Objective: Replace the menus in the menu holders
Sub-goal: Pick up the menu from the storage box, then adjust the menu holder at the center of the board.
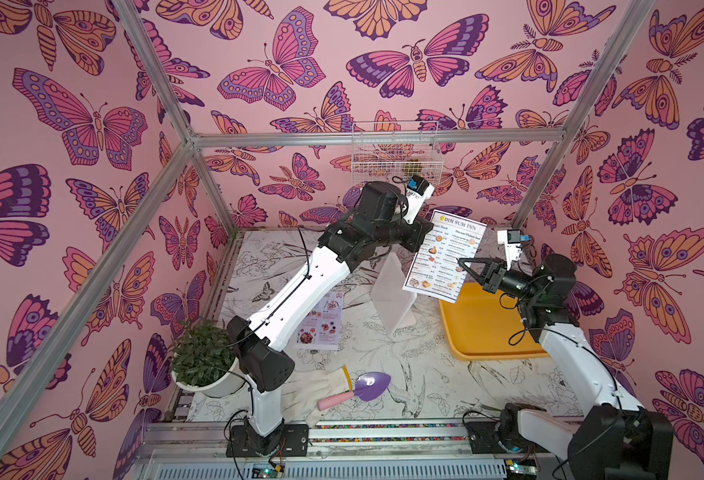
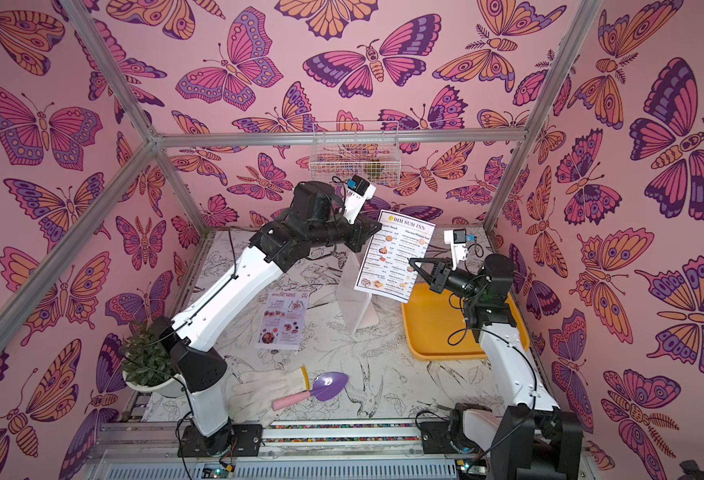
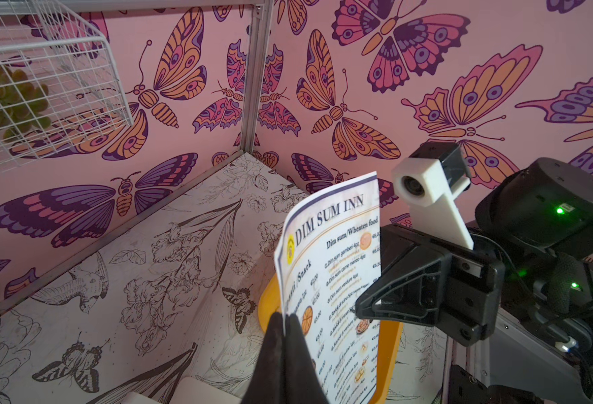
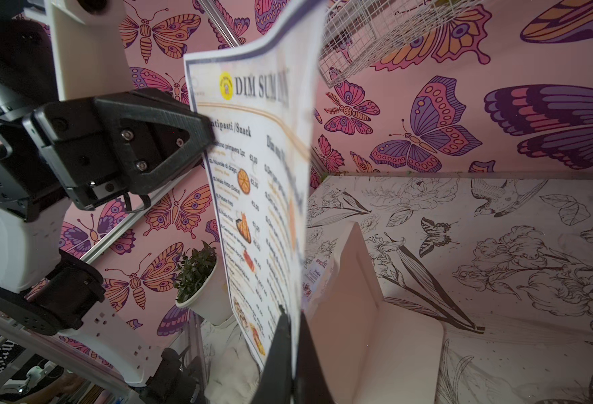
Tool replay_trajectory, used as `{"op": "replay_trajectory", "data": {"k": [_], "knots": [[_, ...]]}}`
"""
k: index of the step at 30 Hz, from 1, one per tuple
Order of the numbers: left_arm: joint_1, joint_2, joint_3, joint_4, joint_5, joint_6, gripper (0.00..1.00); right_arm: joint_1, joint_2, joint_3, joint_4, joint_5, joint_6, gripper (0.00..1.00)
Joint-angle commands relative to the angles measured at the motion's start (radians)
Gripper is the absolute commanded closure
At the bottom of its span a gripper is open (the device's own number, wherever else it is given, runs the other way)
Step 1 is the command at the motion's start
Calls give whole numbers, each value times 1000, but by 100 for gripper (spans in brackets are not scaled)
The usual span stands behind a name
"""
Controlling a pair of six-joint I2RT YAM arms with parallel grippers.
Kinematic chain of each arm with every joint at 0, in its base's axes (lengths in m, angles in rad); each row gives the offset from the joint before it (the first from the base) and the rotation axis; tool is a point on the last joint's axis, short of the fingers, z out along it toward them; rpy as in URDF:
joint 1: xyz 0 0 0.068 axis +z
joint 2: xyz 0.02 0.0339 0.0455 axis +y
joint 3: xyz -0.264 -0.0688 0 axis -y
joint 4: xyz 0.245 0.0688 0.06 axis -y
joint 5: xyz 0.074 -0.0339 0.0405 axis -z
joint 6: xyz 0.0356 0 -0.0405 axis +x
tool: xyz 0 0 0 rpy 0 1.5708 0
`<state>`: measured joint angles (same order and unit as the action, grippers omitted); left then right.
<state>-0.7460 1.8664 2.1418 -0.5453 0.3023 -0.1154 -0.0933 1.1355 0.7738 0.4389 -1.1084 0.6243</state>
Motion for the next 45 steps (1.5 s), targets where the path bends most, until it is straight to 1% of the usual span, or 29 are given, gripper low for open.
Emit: {"op": "replay_trajectory", "data": {"k": [1,2,4,5,7,10,12,16,17,19,21,24,25,27,29,33,38,42,45], "knots": [[8,-9,-23,29,-3,-16,86,20,-26,51,-66,39,-10,100],[8,-10,-30,34,-13,-23,79,28,-33,61,-104,56,-34,100],[8,-16,-50,33,-63,-37,55,50,-47,92,-226,121,-98,100],[8,-21,-62,32,-101,-41,47,62,-51,112,-286,152,-132,100],[8,-40,-90,18,-220,-45,32,93,-68,156,-427,238,-211,100],[29,-60,-117,-25,-382,-48,22,129,-83,207,-542,346,-280,100],[58,-81,-153,-42,-435,-63,19,137,-90,225,-558,379,-285,100],[120,-142,-289,-34,-505,-82,18,168,-98,282,-591,456,-266,100],[131,-156,-333,-31,-513,-81,18,185,-93,311,-620,503,-268,100],[150,-171,-417,-30,-496,-90,22,230,-75,380,-699,578,-282,100],[161,-179,-513,-15,-481,-117,25,296,-51,442,-764,664,-305,100],[167,-180,-630,53,-449,-155,25,389,-25,498,-795,775,-290,100],[170,-174,-649,68,-435,-163,25,419,-16,508,-797,818,-288,100],[171,-143,-667,98,-411,-174,26,487,9,533,-810,928,-291,100],[171,-111,-675,132,-400,-176,26,534,30,547,-815,1011,-295,100],[174,-55,-672,197,-378,-170,26,569,50,540,-773,1105,-270,100],[176,-1,-649,240,-319,-197,26,574,46,529,-760,1151,-253,100],[177,37,-637,267,-297,-218,26,575,47,524,-761,1149,-245,100],[177,63,-623,284,-278,-226,26,574,39,510,-737,1148,-214,100]]}}
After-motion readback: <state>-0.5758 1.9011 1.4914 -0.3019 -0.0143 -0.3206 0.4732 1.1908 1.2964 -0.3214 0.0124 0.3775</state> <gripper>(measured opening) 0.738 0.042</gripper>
